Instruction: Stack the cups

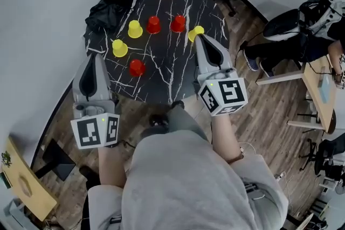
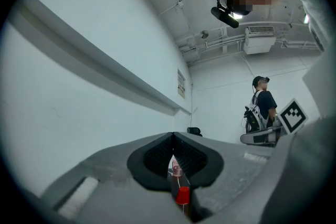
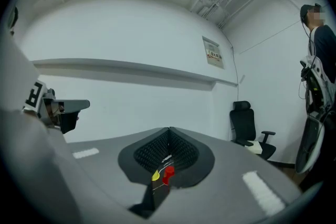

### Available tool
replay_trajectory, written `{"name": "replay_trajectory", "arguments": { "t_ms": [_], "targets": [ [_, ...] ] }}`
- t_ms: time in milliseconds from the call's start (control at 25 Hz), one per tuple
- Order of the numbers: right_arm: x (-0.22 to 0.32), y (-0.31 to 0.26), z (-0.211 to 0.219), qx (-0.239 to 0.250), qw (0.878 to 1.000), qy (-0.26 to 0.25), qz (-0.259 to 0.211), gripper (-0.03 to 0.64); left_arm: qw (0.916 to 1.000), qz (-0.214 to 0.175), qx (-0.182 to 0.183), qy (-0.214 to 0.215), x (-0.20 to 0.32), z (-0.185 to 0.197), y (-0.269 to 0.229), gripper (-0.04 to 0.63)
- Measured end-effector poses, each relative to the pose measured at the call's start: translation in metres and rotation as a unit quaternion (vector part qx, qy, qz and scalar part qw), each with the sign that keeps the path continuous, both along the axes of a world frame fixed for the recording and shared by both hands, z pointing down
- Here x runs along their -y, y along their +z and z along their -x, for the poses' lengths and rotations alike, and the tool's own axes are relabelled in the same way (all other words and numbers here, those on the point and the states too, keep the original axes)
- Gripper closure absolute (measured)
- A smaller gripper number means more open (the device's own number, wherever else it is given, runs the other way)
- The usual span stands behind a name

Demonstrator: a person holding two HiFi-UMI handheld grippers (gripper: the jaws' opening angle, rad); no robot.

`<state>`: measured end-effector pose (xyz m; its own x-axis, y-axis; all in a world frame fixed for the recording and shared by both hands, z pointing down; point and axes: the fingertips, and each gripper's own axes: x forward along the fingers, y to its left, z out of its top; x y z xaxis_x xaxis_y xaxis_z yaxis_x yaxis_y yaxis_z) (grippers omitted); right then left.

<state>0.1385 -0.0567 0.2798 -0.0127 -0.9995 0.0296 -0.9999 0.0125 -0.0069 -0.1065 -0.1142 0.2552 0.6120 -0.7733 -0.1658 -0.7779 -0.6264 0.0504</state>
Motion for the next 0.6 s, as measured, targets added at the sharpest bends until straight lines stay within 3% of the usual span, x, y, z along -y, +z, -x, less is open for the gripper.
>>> {"name": "replay_trajectory", "arguments": {
  "t_ms": [280,600],
  "targets": [
    [0.012,0.07,-0.027,0.031,0.995,0.037,0.09,0.608,0.9992,0.038,0.01,-0.002,0.014,-0.002,0.032,0.589],
    [0.034,0.154,-0.099,0.075,0.975,0.091,0.187,0.467,0.9969,0.075,0.023,-0.008,0.03,-0.015,0.062,0.589]
  ]
}}
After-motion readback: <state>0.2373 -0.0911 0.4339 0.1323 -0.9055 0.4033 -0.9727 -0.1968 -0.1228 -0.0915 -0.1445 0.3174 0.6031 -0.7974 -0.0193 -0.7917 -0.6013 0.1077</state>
